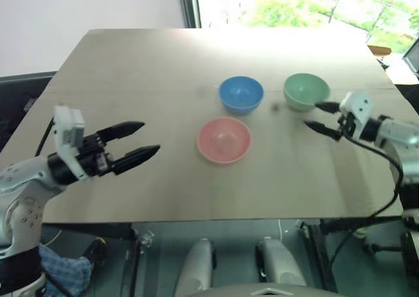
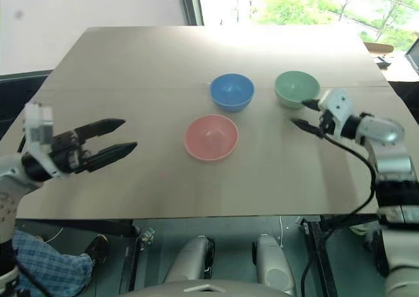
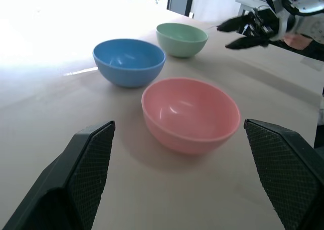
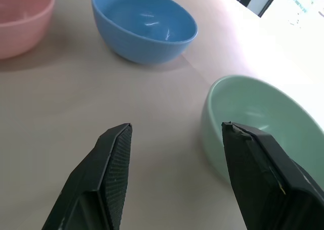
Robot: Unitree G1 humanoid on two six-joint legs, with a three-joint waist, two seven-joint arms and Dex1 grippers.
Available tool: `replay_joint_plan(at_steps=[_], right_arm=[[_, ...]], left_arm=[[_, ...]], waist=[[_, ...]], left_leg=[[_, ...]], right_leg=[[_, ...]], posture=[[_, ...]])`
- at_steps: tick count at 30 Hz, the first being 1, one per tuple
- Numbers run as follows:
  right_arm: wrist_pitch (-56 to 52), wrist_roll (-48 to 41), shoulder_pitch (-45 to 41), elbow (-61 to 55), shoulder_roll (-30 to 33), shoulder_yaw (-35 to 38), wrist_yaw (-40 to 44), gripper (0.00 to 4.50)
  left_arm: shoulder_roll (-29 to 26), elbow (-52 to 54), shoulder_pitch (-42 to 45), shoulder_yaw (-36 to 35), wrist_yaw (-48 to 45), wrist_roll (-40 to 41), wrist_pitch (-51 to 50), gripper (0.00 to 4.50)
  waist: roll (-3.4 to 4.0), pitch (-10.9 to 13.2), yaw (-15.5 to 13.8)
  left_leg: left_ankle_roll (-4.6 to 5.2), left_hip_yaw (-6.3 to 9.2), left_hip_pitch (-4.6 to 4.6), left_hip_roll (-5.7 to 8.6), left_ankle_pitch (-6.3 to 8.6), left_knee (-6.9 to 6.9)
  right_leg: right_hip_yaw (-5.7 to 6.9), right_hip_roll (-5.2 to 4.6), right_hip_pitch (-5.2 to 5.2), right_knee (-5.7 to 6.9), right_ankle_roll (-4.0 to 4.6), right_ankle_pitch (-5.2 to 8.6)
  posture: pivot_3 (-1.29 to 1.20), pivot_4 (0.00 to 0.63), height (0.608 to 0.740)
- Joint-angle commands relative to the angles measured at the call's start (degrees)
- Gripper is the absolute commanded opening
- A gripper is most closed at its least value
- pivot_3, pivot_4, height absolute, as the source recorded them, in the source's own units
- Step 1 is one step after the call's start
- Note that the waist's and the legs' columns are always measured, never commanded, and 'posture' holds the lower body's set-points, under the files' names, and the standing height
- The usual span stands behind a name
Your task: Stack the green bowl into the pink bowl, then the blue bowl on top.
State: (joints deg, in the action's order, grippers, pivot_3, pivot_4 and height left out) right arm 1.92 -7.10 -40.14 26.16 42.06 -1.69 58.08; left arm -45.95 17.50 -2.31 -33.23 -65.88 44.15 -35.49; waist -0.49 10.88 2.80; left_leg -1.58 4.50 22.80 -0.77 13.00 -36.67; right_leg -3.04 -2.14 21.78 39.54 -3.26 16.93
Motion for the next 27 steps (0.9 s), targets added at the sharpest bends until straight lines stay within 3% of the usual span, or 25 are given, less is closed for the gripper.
replay_joint_plan(at_steps=[1, 6, 18, 21, 27], right_arm=[[2.9, 6.2, -5.6, 5.9, 1.0, -3.8, 0.4, 2.97], [4.4, 13.0, -13.0, 16.1, -0.2, -9.1, 0.2, 2.97], [6.6, 25.9, -26.8, 39.7, -8.0, -16.8, -9.2, 2.97], [7.6, 28.3, -26.5, 41.5, -8.6, -18.8, -9.1, 2.18], [7.9, 28.1, -26.8, 42.7, -8.9, -17.9, -8.7, 0.04]], left_arm=[[-1.6, 1.9, -3.4, -2.6, -3.7, 0.9, 2.6, 4.34], [-1.2, 1.8, -5.5, -2.4, -4.1, 0.8, 4.9, 4.34], [-1.0, 1.0, -3.5, -0.2, -4.3, 1.0, 8.7, 4.34], [-0.7, 0.1, -1.5, 0.4, -4.0, 0.7, 10.5, 4.5], [1.9, 0.1, 0.7, 0.6, -2.9, 1.6, 13.0, 4.5]], waist=[[0.0, 0.0, -0.2], [0.0, 0.0, -0.7], [0.02, 0.0, 0.4], [0.02, 0.0, 0.4], [0.0, 0.0, 0.8]], left_leg=[[0.0, -0.01, 0.0, 0.01, 0.0, 0.06], [0.0, 0.02, 0.03, 0.05, 0.0, 0.09], [-0.01, -0.05, 0.04, 0.05, -0.01, 0.23], [-0.01, 0.0, 0.07, 0.08, -0.01, 0.23], [-0.01, -0.01, 0.0, 0.08, -0.01, 0.21]], right_leg=[[-0.01, -0.01, 0.0, -0.03, 0.01, 0.0], [0.04, -0.07, -0.01, -0.11, 0.01, -0.01], [-0.03, -0.07, 0.08, -0.15, 0.02, -0.01], [0.02, -0.08, 0.07, -0.2, 0.02, -0.01], [-0.01, -0.08, 0.04, -0.13, 0.01, -0.02]], posture=[[0.0, 0.15, 0.74], [0.0, 0.15, 0.74], [0.0, 0.15, 0.74], [0.0, 0.15, 0.74], [0.0, 0.15, 0.74]])
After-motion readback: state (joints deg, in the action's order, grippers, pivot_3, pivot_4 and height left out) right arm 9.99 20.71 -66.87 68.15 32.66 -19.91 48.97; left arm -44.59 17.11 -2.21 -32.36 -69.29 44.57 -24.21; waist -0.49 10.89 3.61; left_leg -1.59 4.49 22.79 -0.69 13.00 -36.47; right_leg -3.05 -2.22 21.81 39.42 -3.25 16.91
